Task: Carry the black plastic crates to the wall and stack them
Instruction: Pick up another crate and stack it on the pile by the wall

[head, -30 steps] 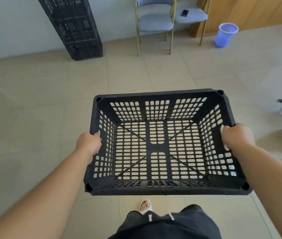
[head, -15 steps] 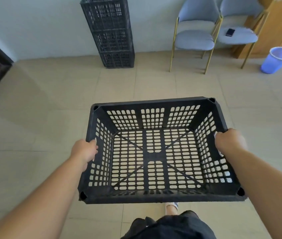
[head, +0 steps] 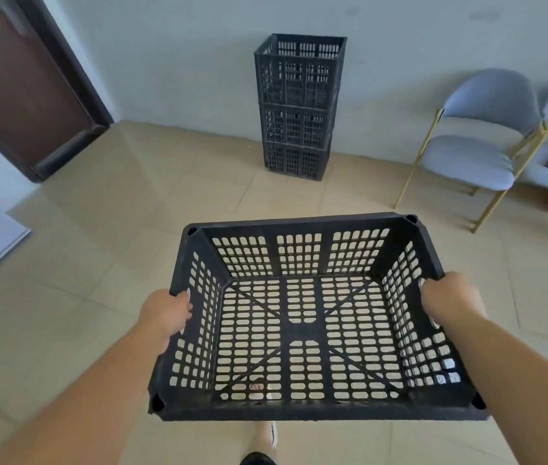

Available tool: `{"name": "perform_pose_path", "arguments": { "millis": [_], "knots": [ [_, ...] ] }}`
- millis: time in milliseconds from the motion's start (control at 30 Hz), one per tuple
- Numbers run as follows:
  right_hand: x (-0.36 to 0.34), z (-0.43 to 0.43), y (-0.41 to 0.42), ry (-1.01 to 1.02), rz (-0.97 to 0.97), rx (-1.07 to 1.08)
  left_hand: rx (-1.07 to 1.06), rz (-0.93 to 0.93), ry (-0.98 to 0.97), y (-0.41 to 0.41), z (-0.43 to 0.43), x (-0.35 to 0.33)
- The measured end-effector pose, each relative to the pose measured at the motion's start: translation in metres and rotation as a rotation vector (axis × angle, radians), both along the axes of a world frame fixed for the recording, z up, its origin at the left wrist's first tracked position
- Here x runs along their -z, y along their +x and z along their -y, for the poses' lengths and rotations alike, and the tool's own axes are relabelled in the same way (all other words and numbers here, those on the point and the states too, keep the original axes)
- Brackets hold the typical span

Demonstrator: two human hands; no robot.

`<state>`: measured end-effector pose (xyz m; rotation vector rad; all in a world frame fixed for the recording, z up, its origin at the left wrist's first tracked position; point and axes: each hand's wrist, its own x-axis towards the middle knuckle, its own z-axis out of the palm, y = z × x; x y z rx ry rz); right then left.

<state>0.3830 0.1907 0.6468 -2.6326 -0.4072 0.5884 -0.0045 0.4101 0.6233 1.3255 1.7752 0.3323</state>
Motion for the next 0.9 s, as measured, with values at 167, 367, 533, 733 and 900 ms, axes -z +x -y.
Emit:
{"name": "perform_pose_path", "arguments": {
  "millis": [167, 367, 533, 733, 900],
  "knots": [
    [-0.001, -0.101, 0.024, 0.0, 0.032, 0.03, 0.038, 0.026, 0.003, 0.029, -0.113, -0.005],
    [-0.01, -0.204, 0.056, 0.044, 0.031, 0.102, 0.074, 0.048, 0.039, 0.076, -0.247, -0.029],
    [-0.011, -0.281, 0.107, 0.056, 0.031, 0.133, 0.119, 0.044, 0.064, 0.139, -0.346, -0.039],
    [-0.014, -0.382, 0.196, 0.079, 0.02, 0.067, 0.138, 0.032, 0.081, 0.223, -0.444, -0.042],
    [-0.037, -0.476, 0.262, 0.073, 0.05, -0.008, 0.105, 0.055, 0.116, 0.272, -0.515, -0.056]
  ]
}}
